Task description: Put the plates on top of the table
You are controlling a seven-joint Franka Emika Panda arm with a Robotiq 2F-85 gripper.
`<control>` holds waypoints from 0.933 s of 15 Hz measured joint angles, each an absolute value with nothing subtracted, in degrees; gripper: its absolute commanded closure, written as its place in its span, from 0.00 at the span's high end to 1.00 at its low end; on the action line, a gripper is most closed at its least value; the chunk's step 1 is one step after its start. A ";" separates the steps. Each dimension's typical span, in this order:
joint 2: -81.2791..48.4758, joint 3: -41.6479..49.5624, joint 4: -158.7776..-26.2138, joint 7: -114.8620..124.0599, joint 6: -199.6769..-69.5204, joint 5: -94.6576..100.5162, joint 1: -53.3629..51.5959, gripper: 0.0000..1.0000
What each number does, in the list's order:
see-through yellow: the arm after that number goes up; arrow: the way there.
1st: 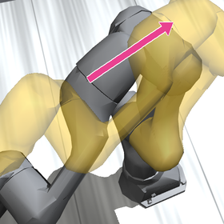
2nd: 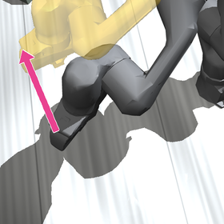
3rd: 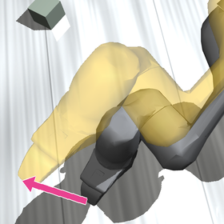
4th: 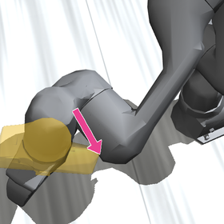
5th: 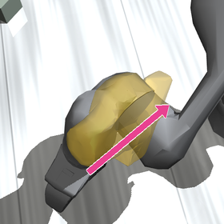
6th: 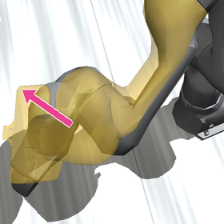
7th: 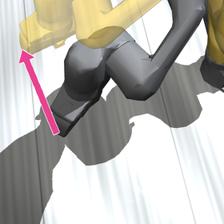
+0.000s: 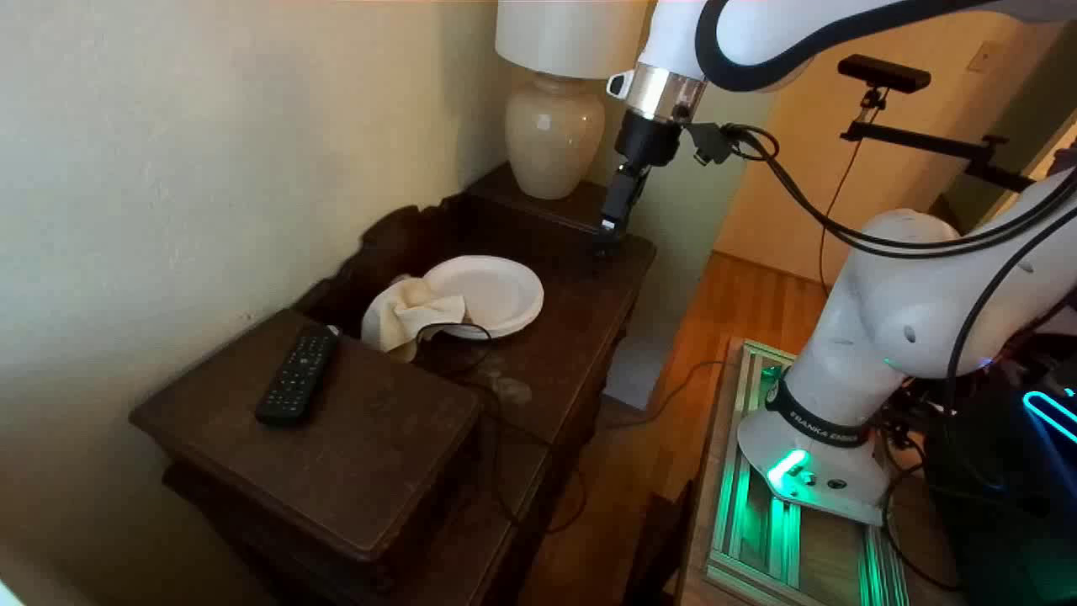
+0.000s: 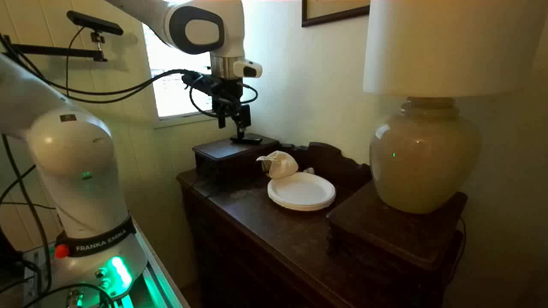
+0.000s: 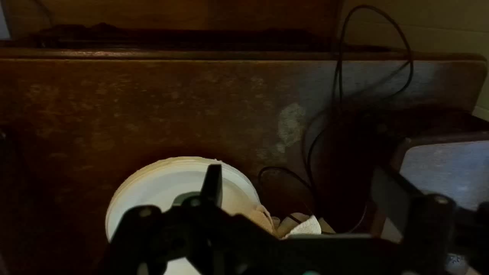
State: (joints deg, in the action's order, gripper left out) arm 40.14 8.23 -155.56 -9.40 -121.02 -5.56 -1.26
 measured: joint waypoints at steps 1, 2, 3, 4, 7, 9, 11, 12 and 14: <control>40.15 8.23 -155.56 -9.40 -121.02 -5.56 -1.26 1.00; 40.15 8.23 -155.56 -9.40 -121.02 -5.56 -1.26 1.00; 40.15 8.23 -155.56 -9.40 -121.02 -5.56 -1.26 1.00; 40.15 8.23 -155.56 -9.40 -121.02 -5.56 -1.26 1.00; 40.15 8.23 -155.56 -9.40 -121.02 -5.56 -1.26 1.00; 40.14 8.18 -155.56 -9.40 -121.02 -5.56 -1.21 1.00; 39.93 8.78 -155.58 -9.56 -121.15 -6.66 -1.23 1.00; 39.43 9.69 -155.68 -9.72 -121.85 -8.14 -1.23 1.00; 37.25 12.41 -156.12 -9.92 -125.20 -12.28 -1.21 1.00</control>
State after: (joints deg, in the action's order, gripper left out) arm 37.25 12.41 -156.12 -9.92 -125.20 -12.28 -1.21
